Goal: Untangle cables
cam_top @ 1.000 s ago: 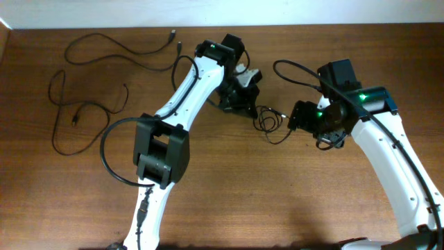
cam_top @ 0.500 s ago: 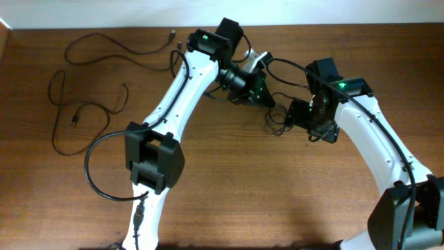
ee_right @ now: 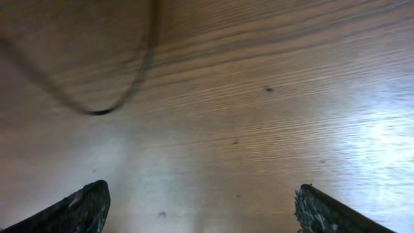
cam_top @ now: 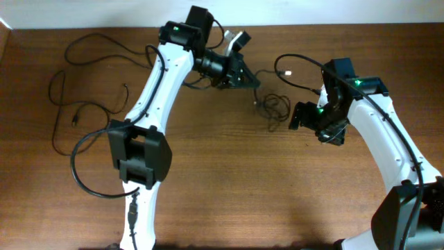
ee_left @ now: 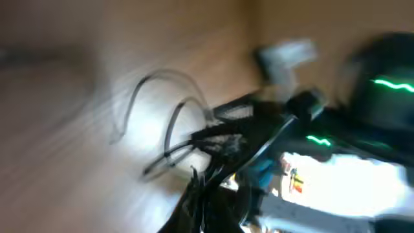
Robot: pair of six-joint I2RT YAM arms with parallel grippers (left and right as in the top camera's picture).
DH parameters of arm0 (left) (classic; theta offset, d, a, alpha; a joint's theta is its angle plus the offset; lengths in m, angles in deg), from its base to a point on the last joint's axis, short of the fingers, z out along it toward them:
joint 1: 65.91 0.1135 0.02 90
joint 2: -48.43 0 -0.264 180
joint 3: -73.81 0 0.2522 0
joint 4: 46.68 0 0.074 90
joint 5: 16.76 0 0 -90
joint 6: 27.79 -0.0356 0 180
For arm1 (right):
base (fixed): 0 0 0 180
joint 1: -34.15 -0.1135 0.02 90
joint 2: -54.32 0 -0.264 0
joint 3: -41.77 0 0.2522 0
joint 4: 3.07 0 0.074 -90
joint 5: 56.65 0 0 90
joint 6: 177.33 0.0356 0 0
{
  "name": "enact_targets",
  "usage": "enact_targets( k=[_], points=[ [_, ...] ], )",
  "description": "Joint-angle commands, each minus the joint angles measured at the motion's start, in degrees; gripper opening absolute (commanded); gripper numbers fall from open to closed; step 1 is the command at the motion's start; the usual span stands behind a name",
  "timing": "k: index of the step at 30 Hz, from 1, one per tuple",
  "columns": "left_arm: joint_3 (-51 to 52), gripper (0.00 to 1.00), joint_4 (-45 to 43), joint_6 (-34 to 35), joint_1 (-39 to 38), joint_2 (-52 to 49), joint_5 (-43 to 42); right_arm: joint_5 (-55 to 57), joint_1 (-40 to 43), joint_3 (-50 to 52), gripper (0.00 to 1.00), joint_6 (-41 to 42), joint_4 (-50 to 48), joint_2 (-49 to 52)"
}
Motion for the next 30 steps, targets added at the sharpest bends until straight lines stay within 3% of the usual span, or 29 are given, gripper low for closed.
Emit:
enact_targets(
  k=[1, 3, 7, 13, 18, 21, 23, 30],
  points=[
    [-0.4, 0.0, 1.4, 6.5, -1.2, 1.6, 3.5, -7.8, -0.1, -0.1, 0.95, -1.6, -1.3, -1.5],
    [-0.4, 0.0, -4.0, 4.4, -1.1, 1.6, -12.9, -10.6, -0.1, -0.1, 0.96, -1.8, -2.3, -1.5],
    [-0.4, 0.0, -5.4, 6.5, -1.8, 1.6, -18.3, -17.2, -0.1, -0.1, 1.0, -1.5, -8.8, -1.5],
    [-0.4, 0.0, -6.3, 9.1, -2.3, 1.6, -24.2, -16.8, -0.1, -0.1, 0.99, -1.3, -12.8, -0.4],
    [-0.4, 0.0, -6.4, 11.8, -2.1, 1.6, -21.7, -27.1, 1.8, -0.1, 0.99, -1.8, -17.1, -0.7],
    [-0.4, 0.0, -6.5, 17.1, -2.1, 1.6, -22.2, -37.4, 1.7, -0.1, 0.99, -10.0, -19.0, -0.7],
    [-0.4, 0.0, -8.0, 17.0, -2.2, 1.6, -21.9, -41.4, 1.9, -0.1, 0.99, -10.5, -19.1, -0.7],
    [-0.4, 0.0, -7.7, 17.1, -2.2, 1.6, -21.0, -28.7, 6.7, -0.1, 0.99, -5.7, -19.4, -0.7]
  ],
)
